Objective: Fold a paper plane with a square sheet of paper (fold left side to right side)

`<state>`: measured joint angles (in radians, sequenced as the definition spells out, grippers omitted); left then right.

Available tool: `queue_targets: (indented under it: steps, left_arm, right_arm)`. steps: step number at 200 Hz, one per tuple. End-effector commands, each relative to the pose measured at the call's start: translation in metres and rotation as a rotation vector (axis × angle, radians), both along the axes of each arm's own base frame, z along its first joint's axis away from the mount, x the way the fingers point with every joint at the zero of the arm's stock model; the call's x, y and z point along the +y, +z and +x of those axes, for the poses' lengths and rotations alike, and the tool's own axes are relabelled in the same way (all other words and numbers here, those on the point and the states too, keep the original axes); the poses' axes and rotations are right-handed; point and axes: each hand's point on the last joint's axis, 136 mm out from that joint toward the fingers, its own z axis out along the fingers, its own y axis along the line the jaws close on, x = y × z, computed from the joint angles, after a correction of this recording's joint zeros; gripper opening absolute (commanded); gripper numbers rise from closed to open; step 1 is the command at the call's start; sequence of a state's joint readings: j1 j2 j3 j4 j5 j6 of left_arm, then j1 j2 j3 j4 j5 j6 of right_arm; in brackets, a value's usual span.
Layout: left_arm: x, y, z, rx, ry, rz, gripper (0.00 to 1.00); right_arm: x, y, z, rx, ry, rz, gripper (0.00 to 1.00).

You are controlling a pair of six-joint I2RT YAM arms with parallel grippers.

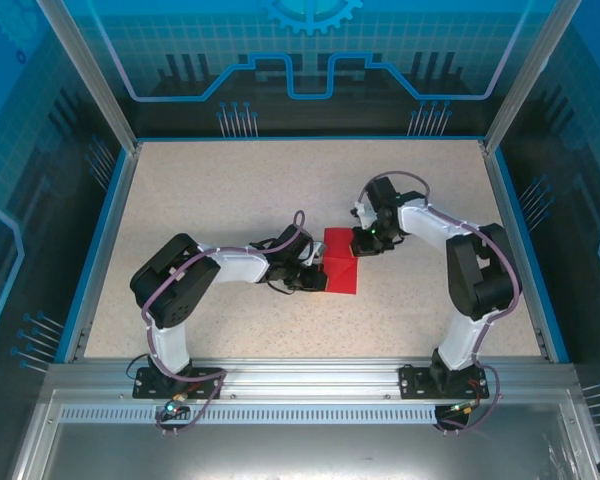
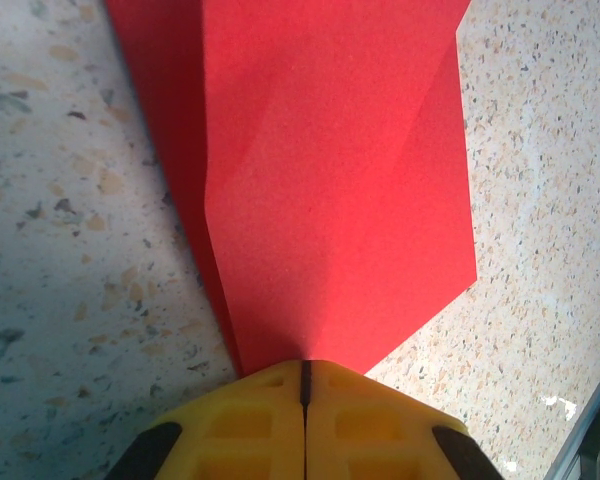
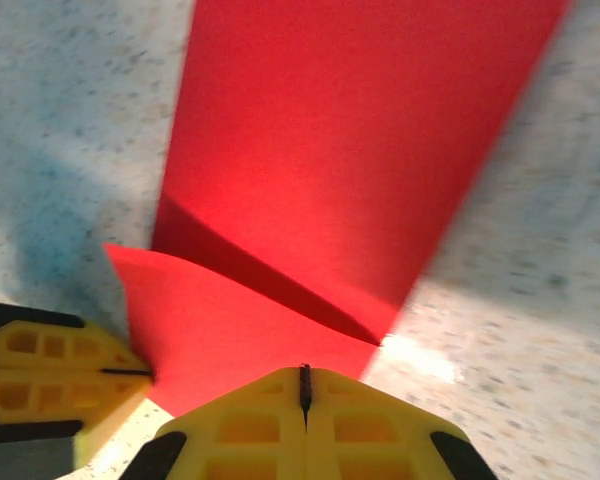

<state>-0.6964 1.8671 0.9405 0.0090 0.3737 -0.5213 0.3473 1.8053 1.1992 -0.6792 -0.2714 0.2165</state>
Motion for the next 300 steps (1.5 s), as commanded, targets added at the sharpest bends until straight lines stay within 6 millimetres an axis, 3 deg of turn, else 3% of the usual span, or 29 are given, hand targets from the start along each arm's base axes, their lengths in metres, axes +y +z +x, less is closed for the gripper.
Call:
queue_targets:
  steps: [1,38,74,128,207,300]
  left_arm:
    - [0.023,-0.026,-0.022,0.08,-0.007,0.129,0.06]
    - [0.018,-0.017,-0.018,0.07,-0.014,0.11,0.06]
    - [0.003,0.004,-0.009,0.042,-0.034,0.059,0.07]
    - [-0.017,0.021,0.0,0.013,-0.067,0.035,0.07]
    - [-0.024,0.006,0.018,0.009,-0.07,0.091,0.07]
    - [-0.001,-0.012,-0.004,0.06,-0.031,0.135,0.08]
  right_arm:
    - [0.02,-0.014,-0.013,0.066,0.036,0.062,0.03]
    - [0.014,-0.035,-0.008,0.099,0.03,-0.009,0.03]
    - [0.002,-0.051,-0.012,0.133,0.024,-0.086,0.03]
    - [0.0,-0.052,-0.015,0.136,0.028,-0.091,0.03]
    - [0.001,-0.052,-0.018,0.142,0.031,-0.09,0.03]
    - [-0.005,-0.051,-0.018,0.142,0.031,-0.117,0.02]
